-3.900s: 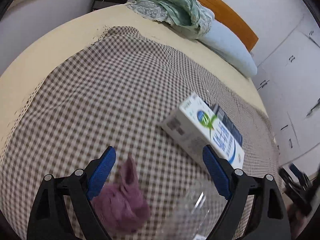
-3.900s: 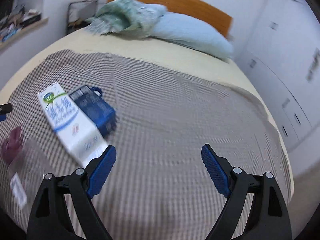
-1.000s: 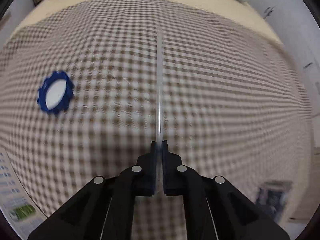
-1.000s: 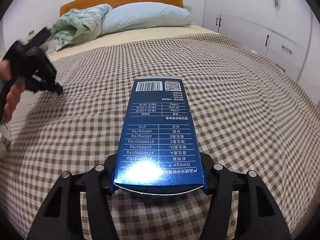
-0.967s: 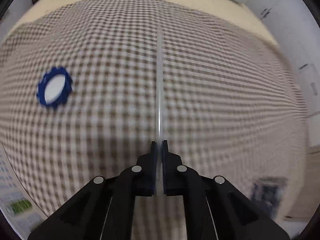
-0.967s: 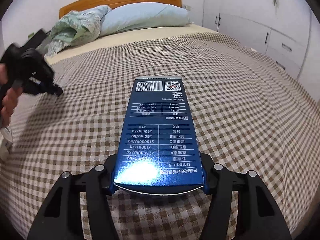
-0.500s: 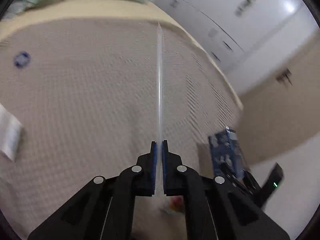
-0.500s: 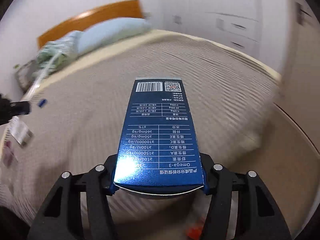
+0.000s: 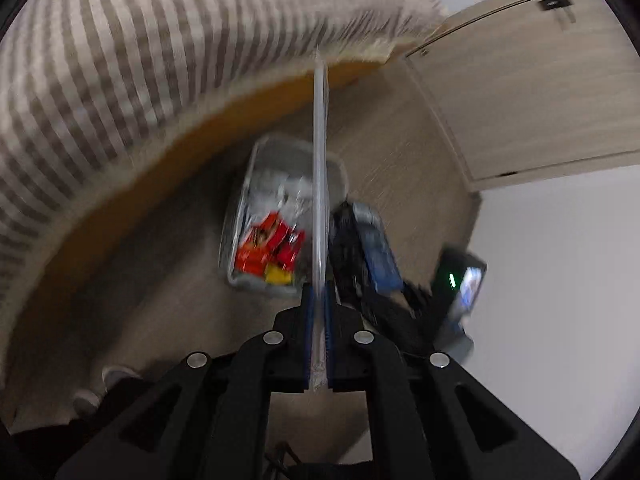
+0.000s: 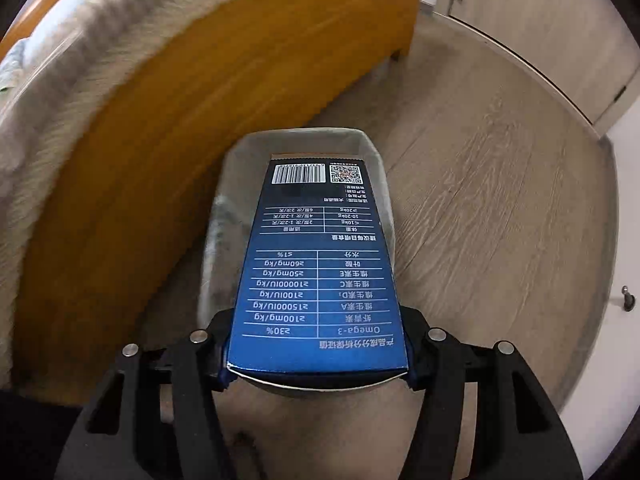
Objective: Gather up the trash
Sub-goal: 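Carry the box and plastic sheet to the wastebasket and open both tools over it, then move both tools back over the bed toward the remaining trash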
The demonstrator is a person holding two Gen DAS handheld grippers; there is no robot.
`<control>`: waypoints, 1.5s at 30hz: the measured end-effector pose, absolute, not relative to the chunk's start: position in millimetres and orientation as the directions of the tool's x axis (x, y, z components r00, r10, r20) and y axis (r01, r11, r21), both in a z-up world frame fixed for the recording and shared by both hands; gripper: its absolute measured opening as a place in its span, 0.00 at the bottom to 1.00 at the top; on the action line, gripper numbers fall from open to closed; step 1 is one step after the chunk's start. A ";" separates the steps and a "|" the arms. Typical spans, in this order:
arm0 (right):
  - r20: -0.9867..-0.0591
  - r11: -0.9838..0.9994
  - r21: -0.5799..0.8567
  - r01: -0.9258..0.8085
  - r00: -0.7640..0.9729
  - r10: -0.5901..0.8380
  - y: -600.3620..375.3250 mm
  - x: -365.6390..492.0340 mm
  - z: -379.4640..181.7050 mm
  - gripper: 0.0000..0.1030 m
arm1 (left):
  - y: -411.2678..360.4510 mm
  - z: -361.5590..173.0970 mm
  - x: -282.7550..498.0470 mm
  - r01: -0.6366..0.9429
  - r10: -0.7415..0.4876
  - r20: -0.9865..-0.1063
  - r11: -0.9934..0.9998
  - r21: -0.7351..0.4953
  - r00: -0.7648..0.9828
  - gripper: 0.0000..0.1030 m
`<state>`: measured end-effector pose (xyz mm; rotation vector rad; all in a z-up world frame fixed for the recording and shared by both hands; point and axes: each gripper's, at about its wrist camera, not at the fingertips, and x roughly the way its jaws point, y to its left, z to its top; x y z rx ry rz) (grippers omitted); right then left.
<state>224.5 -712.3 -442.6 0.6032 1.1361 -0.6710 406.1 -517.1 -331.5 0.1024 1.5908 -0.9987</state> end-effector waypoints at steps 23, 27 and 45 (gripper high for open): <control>-0.958 0.552 0.072 0.831 0.212 -0.193 -711.1 160.3 -475.4 0.75 | -667.0 -545.2 387.2 0.774 -0.020 -0.950 0.574 -0.267 -0.312 0.72; -0.958 0.549 0.072 0.833 0.211 -0.194 -713.1 165.2 -472.7 0.75 | -664.3 -541.7 399.3 0.766 -0.021 -0.953 0.589 -0.257 -0.303 0.74; -0.943 0.591 0.077 0.803 0.251 -0.217 -694.8 195.8 -419.2 0.75 | -611.2 -365.3 404.5 0.820 -0.193 -0.968 0.520 -0.240 -0.160 0.75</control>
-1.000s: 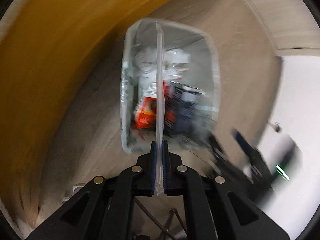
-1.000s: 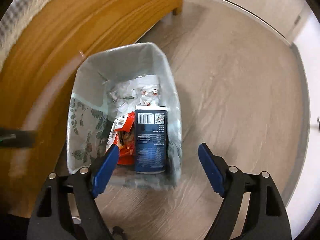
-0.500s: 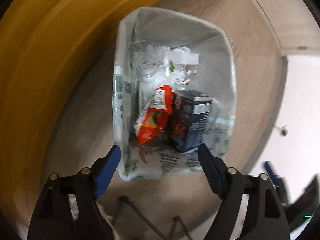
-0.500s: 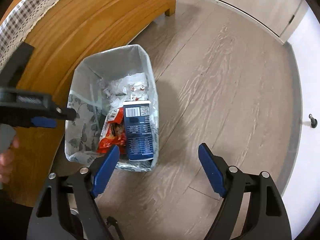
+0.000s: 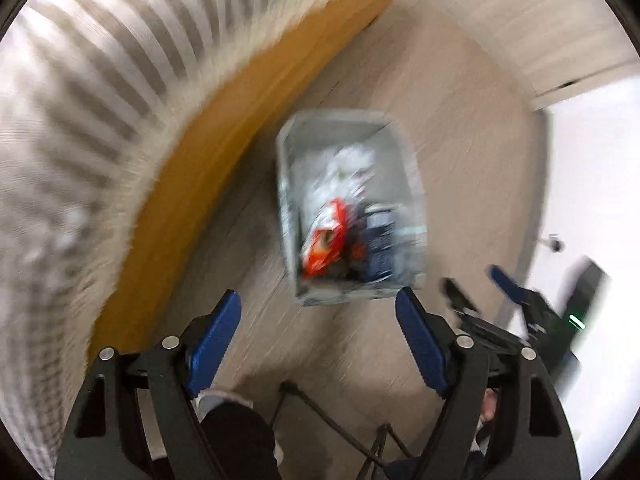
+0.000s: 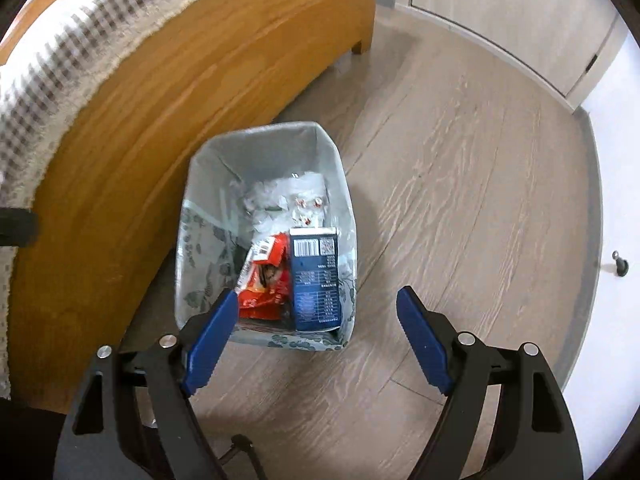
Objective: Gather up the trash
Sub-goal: 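Move both tools back over the bed toward the remaining trash, then grasp the blue bottle cap with the right tool while the left tool grasps the pink cloth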
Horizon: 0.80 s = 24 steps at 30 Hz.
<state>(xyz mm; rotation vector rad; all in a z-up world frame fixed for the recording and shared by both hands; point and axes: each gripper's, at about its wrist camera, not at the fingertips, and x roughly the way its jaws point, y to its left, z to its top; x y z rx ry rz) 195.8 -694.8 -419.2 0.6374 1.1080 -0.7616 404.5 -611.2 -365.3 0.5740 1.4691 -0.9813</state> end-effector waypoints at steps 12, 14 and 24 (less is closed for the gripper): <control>-0.793 0.782 0.067 0.619 0.509 -0.335 -624.8 246.4 -269.3 0.78 | -380.9 -167.3 414.1 0.772 -0.584 -0.741 0.619 -0.143 0.331 0.92; -0.750 0.824 0.064 0.562 0.572 -0.332 -597.4 268.6 -244.1 0.86 | -339.8 -160.3 425.9 0.718 -0.571 -0.715 0.682 -0.138 0.404 0.93; -0.607 0.964 0.248 0.099 0.791 0.075 -415.9 408.8 -157.3 0.85 | -79.6 -176.8 523.1 0.270 -0.284 -0.735 0.952 -0.141 0.616 0.93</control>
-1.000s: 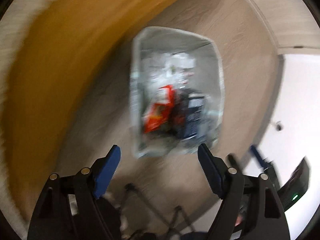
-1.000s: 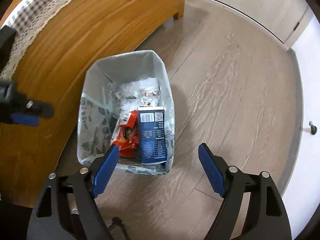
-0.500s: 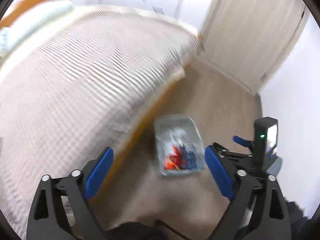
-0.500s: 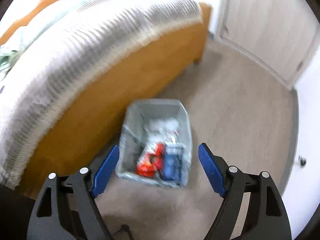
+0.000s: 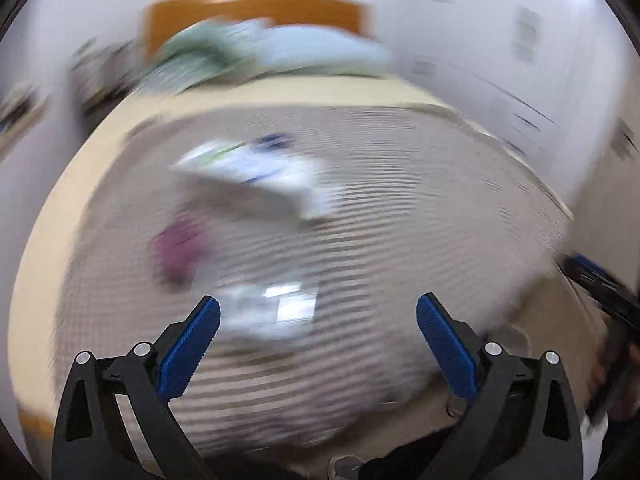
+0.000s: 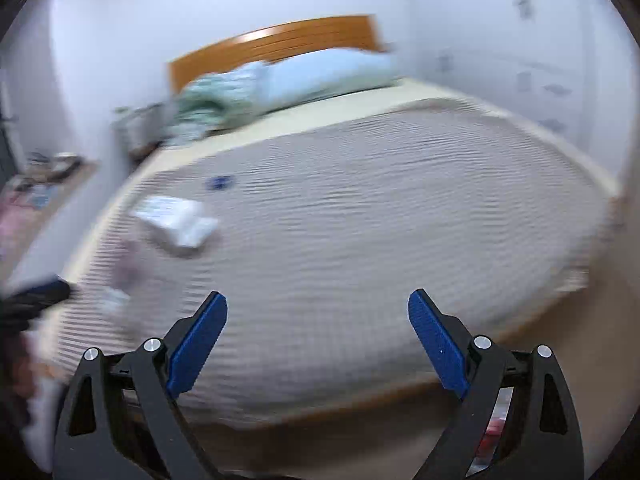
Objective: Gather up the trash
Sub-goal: 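Grasp the blue bottle cap with the right tool while the left tool grasps the pink cloth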
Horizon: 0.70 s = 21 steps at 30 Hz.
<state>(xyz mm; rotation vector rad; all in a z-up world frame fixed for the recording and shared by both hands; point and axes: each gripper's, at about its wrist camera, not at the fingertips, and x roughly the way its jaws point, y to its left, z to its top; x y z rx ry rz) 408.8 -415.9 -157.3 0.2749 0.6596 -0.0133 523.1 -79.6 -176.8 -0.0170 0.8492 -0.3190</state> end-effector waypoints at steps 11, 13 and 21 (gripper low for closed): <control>-0.701 0.967 0.235 -0.096 0.673 0.237 -280.1 547.1 -189.1 0.92 | 41.3 -225.9 566.0 0.073 -0.248 -0.792 0.965 -0.251 0.558 0.93; -0.700 0.985 0.153 -0.075 0.696 0.162 -283.5 564.6 -183.8 0.92 | 41.5 -228.2 570.6 0.091 -0.264 -0.791 0.962 -0.257 0.552 0.93; -0.720 0.991 0.003 -0.132 0.687 0.094 -317.9 651.0 -165.8 0.92 | 24.1 -243.6 639.6 0.104 -0.265 -0.803 0.963 -0.249 0.533 0.92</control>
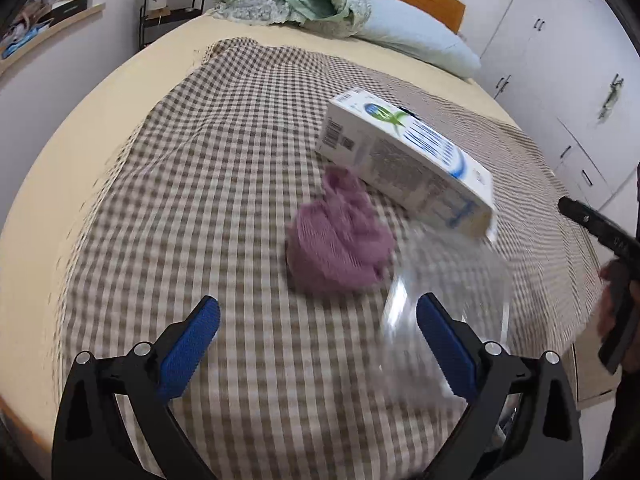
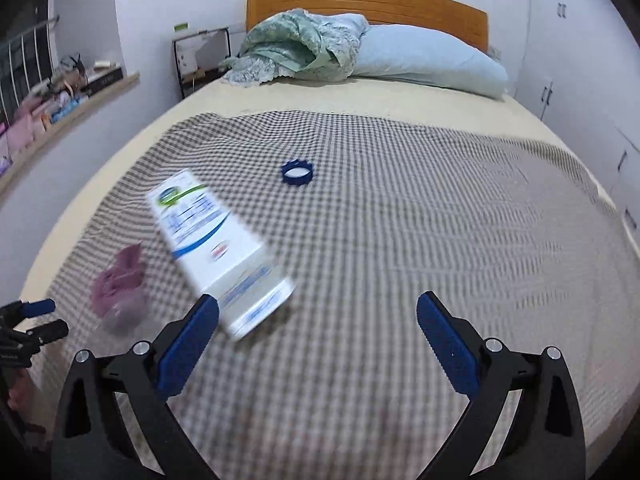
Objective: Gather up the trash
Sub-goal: 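Grasp the blue bottle cap with the right tool while the left tool grasps the pink cloth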
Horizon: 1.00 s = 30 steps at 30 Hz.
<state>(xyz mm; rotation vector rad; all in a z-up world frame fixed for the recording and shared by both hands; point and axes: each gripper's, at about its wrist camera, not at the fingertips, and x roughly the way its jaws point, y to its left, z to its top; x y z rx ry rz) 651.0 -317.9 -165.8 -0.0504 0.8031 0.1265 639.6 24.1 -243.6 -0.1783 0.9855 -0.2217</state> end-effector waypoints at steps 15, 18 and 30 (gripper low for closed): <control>-0.877 0.953 -0.023 -0.302 0.464 0.126 -251.5 891.8 -227.8 0.92 | -16.4 -282.2 789.0 0.309 -0.342 -0.926 0.908 -0.282 0.159 0.46; -0.896 0.944 -0.050 -0.327 0.432 0.102 -232.2 920.6 -248.3 0.92 | -5.3 -294.8 807.5 0.242 -0.392 -0.917 0.900 -0.364 0.078 0.06; -0.867 0.958 0.030 -0.284 0.470 0.167 -280.0 858.5 -211.4 0.51 | 20.5 -167.5 754.4 0.215 -0.382 -0.810 0.924 -0.318 0.444 0.03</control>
